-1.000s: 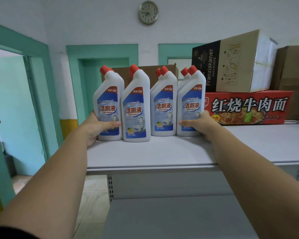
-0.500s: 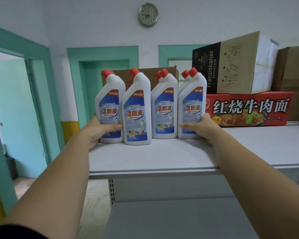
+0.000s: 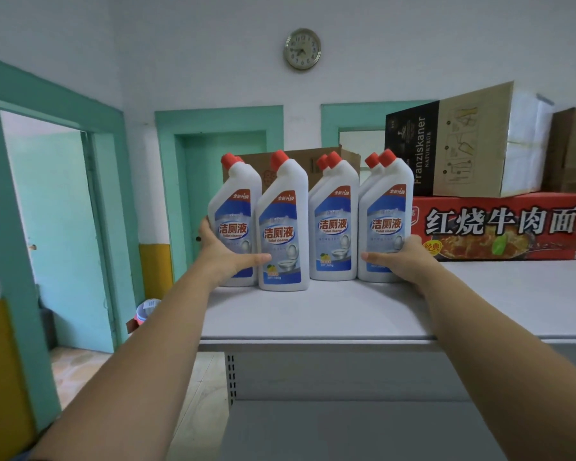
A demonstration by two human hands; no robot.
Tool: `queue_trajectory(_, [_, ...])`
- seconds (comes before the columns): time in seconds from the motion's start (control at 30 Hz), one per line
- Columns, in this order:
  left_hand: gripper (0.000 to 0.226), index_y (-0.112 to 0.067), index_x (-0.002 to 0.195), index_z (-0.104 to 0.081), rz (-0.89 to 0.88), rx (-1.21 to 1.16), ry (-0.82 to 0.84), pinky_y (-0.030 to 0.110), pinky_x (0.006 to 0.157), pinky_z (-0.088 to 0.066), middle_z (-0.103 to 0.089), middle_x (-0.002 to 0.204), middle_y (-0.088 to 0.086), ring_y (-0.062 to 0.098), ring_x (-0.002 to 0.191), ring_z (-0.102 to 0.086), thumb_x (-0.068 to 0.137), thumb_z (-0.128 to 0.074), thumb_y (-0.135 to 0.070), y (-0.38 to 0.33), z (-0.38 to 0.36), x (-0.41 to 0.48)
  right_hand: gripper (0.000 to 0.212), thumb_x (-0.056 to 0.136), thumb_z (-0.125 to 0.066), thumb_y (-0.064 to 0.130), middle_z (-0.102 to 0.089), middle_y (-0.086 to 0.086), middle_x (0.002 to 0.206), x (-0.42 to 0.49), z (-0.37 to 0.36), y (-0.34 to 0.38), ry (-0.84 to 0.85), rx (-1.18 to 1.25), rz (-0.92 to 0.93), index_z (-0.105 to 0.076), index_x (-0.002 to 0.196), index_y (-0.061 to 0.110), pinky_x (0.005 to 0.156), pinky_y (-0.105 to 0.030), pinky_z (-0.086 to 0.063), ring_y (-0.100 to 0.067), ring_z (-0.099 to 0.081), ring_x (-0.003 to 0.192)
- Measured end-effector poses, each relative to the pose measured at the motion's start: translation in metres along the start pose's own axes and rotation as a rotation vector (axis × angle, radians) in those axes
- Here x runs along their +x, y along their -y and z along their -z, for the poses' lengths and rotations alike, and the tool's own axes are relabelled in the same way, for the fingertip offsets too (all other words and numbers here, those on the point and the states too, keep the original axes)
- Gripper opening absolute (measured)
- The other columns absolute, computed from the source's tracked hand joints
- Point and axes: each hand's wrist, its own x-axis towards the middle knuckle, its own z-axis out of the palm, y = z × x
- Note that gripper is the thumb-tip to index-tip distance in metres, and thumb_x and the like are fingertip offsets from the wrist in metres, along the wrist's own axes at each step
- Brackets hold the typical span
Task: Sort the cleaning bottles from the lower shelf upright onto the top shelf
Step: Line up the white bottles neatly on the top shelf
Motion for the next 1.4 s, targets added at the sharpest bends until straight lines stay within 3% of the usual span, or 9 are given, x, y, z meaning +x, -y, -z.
queue_trajectory(0.17, [0.126, -0.027, 0.154, -0.006, 0.013, 0.056, -0.004, 0.057, 0.113, -0.039, -0.036, 0.152, 0.003, 0.029, 0.140, -0.040, 0.064, -0.093, -0.032, 0.002, -0.001, 0.003, 0.089, 0.074, -0.089, 0.022, -0.052, -0.009, 0.130, -0.004, 0.000, 0.002, 0.003, 0.005, -0.009, -0.031, 0.139, 0.006, 0.092, -0.037, -0.047, -0.022, -0.050, 0.109])
queue_trajectory(0.37, [0.124, -0.027, 0.154, -0.006, 0.013, 0.079, -0.010, 0.056, 0.112, -0.039, -0.035, 0.152, 0.003, 0.029, 0.140, -0.040, 0.065, -0.092, -0.033, 0.004, -0.002, 0.004, 0.085, 0.077, -0.087, 0.021, -0.048, -0.006, 0.123, -0.008, 0.000, 0.005, 0.000, 0.006, -0.013, -0.030, 0.139, 0.006, 0.098, -0.039, -0.047, -0.027, -0.051, 0.122])
queue_trajectory(0.5, [0.123, -0.027, 0.153, -0.007, 0.021, 0.088, -0.014, 0.055, 0.111, -0.040, -0.036, 0.151, 0.003, 0.028, 0.139, -0.041, 0.065, -0.092, -0.034, 0.005, -0.002, 0.003, 0.089, 0.075, -0.088, 0.024, -0.051, -0.010, 0.133, -0.010, -0.002, 0.005, -0.006, -0.010, -0.015, -0.029, 0.139, 0.006, 0.094, -0.037, -0.046, -0.024, -0.051, 0.114])
queue_trajectory(0.7, [0.125, -0.026, 0.155, -0.004, 0.023, 0.104, -0.020, 0.054, 0.111, -0.039, -0.034, 0.153, 0.004, 0.028, 0.140, -0.040, 0.066, -0.092, -0.037, 0.003, -0.003, 0.002, 0.090, 0.076, -0.087, 0.022, -0.049, -0.011, 0.138, -0.012, -0.002, 0.007, -0.024, -0.005, -0.008, -0.027, 0.141, 0.004, 0.098, -0.038, -0.044, -0.029, -0.049, 0.129])
queue_trajectory(1.0, [0.131, -0.027, 0.156, 0.002, 0.020, 0.160, 0.007, 0.053, 0.112, -0.037, -0.028, 0.157, 0.003, 0.028, 0.143, -0.036, 0.065, -0.092, -0.036, 0.005, -0.002, 0.001, 0.090, 0.076, -0.088, 0.024, -0.050, -0.011, 0.137, -0.014, -0.001, 0.008, -0.019, -0.014, -0.011, -0.028, 0.141, 0.005, 0.090, -0.033, -0.042, -0.027, -0.050, 0.126])
queue_trajectory(1.2, [0.144, -0.030, 0.156, 0.012, 0.024, 0.218, 0.044, 0.055, 0.116, -0.032, -0.021, 0.160, 0.001, 0.028, 0.146, -0.031, 0.059, -0.095, -0.035, 0.008, 0.000, -0.001, 0.089, 0.076, -0.087, 0.019, -0.048, -0.006, 0.126, -0.015, -0.001, 0.007, -0.015, -0.025, 0.000, -0.027, 0.140, 0.003, 0.088, -0.031, -0.039, -0.021, -0.047, 0.112])
queue_trajectory(1.4, [0.143, -0.029, 0.156, 0.013, 0.021, 0.229, 0.039, 0.054, 0.116, -0.032, -0.022, 0.160, 0.001, 0.028, 0.146, -0.031, 0.061, -0.095, -0.035, 0.008, -0.002, -0.003, 0.090, 0.074, -0.089, 0.014, -0.049, -0.011, 0.135, -0.016, -0.001, 0.007, -0.013, -0.048, -0.002, -0.027, 0.139, 0.003, 0.093, -0.033, -0.040, -0.028, -0.049, 0.128])
